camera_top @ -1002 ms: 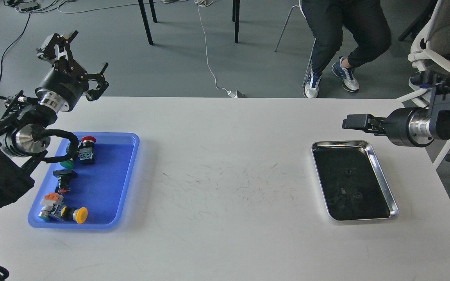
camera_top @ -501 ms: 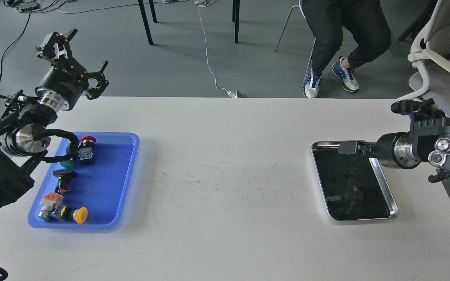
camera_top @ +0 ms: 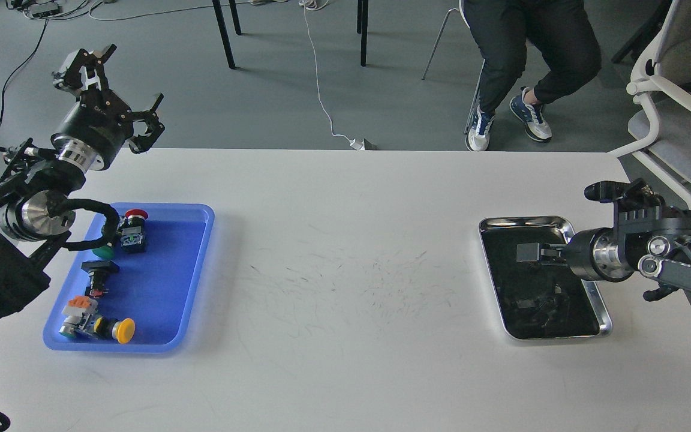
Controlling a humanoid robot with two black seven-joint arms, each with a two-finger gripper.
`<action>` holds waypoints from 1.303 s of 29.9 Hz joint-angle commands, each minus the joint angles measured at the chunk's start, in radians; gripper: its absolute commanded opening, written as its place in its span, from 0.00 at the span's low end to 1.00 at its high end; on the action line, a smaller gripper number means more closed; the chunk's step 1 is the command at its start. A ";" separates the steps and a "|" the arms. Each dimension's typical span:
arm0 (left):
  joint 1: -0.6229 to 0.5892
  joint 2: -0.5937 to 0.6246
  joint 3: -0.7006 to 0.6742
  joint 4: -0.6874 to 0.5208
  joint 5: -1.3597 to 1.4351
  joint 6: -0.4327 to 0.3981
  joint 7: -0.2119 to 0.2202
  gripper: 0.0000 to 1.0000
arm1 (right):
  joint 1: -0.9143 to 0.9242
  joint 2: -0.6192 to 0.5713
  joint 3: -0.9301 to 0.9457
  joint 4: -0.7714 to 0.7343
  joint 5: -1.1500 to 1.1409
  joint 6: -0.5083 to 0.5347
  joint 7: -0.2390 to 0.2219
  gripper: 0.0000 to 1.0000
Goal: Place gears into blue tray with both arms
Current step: 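Reach the right gripper into the metal tray and grasp a small black gear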
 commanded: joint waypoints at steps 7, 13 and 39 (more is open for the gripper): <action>0.000 -0.001 0.000 -0.007 0.001 0.003 0.001 0.99 | -0.005 0.047 -0.001 -0.048 -0.005 0.000 0.001 0.88; 0.000 -0.001 0.000 -0.007 0.001 0.003 0.000 0.99 | -0.011 0.082 -0.023 -0.075 -0.005 0.002 0.003 0.85; 0.000 -0.001 0.000 -0.007 0.001 0.003 0.000 0.99 | 0.047 0.093 -0.080 -0.085 -0.006 0.072 0.009 0.02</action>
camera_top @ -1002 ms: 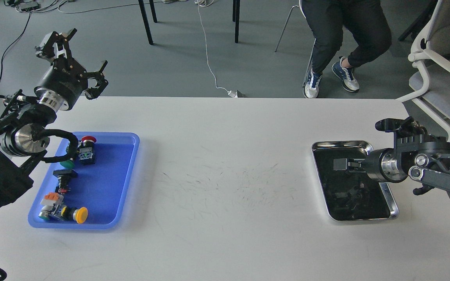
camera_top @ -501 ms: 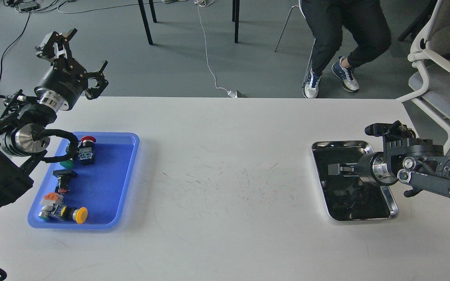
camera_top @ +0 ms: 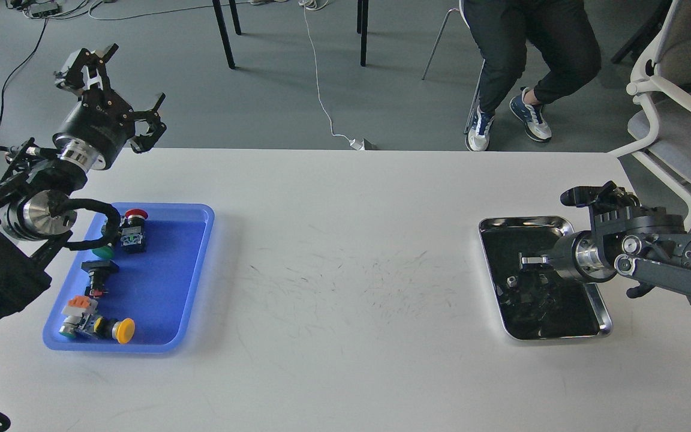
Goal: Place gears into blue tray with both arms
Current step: 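Reach the right gripper into the metal tray and grasp a small black gear, then carry the black gear with the right gripper toward the table center and release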
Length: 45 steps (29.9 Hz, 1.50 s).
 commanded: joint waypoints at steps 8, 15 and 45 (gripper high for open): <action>0.000 0.002 0.000 0.000 -0.002 0.000 0.000 0.99 | 0.049 -0.006 0.001 0.009 0.005 0.004 0.000 0.02; 0.000 0.002 0.000 0.000 0.000 0.001 0.000 0.99 | 0.159 -0.025 0.002 0.074 0.022 0.001 -0.001 0.02; -0.003 0.005 0.000 0.000 0.000 0.003 0.000 0.99 | 0.221 0.629 -0.001 -0.016 0.312 -0.232 0.075 0.02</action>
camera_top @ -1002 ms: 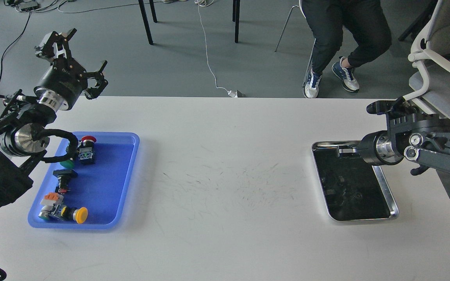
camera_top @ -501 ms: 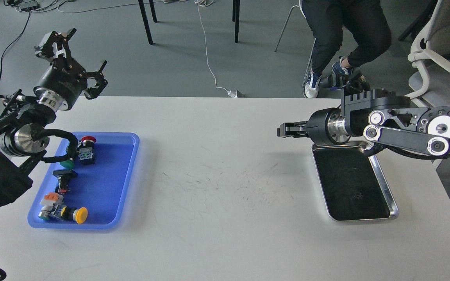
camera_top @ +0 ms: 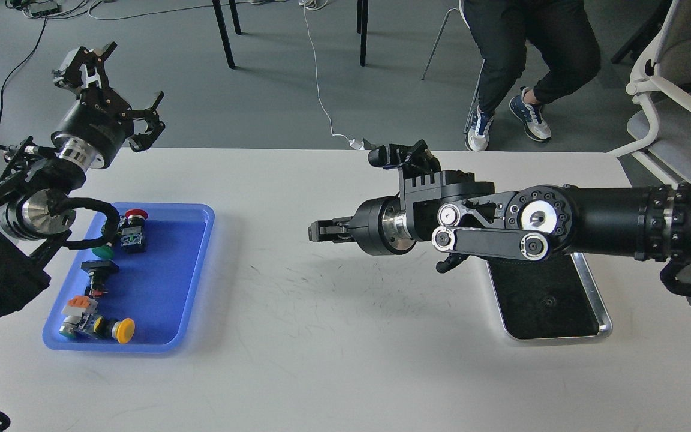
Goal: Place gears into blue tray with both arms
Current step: 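Carry the black gear with the right gripper toward the table center and release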
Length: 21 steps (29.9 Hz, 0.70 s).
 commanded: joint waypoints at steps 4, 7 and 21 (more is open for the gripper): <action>0.000 0.002 0.000 0.000 -0.001 -0.002 0.000 0.99 | -0.070 0.072 -0.003 -0.136 0.000 -0.011 0.003 0.02; 0.000 0.004 0.000 0.000 -0.001 -0.002 0.000 0.99 | -0.102 0.072 0.000 -0.179 0.000 -0.013 0.006 0.02; 0.002 0.002 -0.003 0.000 -0.001 -0.003 0.000 0.99 | -0.173 0.072 0.029 -0.196 0.029 -0.032 0.063 0.02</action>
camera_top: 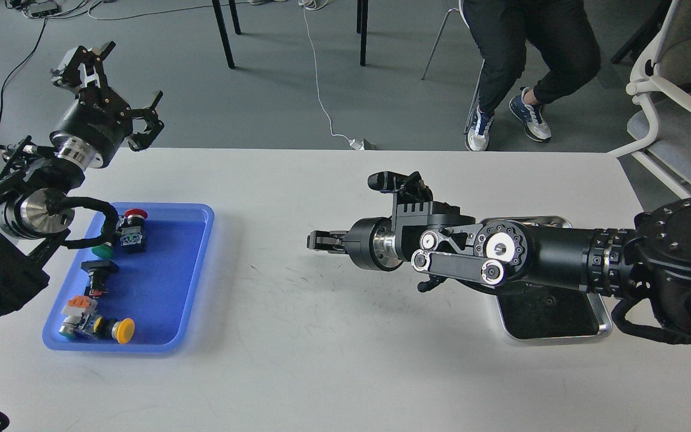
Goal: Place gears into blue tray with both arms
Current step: 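Carry the black gear with the right gripper toward the table center and release, then retract the right arm back toward its side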
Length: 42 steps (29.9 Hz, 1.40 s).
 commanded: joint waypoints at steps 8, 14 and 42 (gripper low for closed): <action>0.002 -0.001 -0.001 0.000 0.000 0.000 0.000 0.99 | -0.045 0.000 0.003 0.044 0.013 0.000 0.001 0.03; 0.002 -0.001 -0.002 0.000 0.000 0.000 0.000 0.99 | -0.062 0.000 0.004 0.044 0.013 0.000 0.004 0.12; 0.003 0.005 0.001 0.000 0.002 0.002 0.000 0.99 | -0.005 0.000 0.092 0.032 0.015 0.009 0.000 0.92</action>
